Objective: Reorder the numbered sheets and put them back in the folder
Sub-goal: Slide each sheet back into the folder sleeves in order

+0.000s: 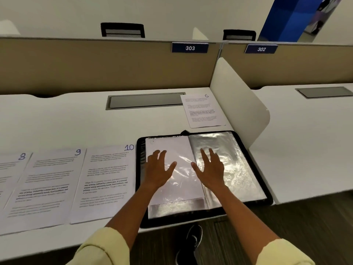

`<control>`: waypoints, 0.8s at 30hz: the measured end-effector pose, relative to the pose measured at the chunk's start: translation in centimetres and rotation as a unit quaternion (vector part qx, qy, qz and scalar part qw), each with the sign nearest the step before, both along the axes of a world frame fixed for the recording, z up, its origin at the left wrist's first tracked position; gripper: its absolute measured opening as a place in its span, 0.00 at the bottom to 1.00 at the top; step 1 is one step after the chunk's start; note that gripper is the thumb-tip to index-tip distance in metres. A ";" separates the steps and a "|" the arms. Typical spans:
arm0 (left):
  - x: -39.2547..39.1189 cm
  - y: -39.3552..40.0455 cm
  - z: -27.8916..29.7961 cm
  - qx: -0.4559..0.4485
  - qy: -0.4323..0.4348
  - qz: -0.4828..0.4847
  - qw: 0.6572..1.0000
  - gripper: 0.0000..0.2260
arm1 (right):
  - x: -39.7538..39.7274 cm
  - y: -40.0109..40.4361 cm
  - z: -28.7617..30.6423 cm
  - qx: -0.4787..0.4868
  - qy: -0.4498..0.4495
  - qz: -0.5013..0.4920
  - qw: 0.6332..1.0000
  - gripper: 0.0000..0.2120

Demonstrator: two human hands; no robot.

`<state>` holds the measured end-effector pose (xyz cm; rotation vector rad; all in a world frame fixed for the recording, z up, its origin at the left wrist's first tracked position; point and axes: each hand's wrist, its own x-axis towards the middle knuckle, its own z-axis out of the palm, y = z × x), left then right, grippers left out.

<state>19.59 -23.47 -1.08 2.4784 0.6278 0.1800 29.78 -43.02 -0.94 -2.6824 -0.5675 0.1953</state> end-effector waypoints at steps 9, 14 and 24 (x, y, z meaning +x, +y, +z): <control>12.4 0.1 -1.9 0.048 -0.027 -0.058 0.997 0.44 | 11.7 0.9 -0.7 0.006 0.037 -0.007 0.999 0.40; 19.3 0.2 -3.1 0.047 -0.012 -0.064 0.997 0.40 | 17.9 1.3 -1.2 0.010 0.047 -0.004 0.999 0.42; 30.0 2.8 -6.9 0.076 0.065 -0.072 0.992 0.41 | 28.0 2.6 -3.6 0.018 0.050 -0.006 0.999 0.38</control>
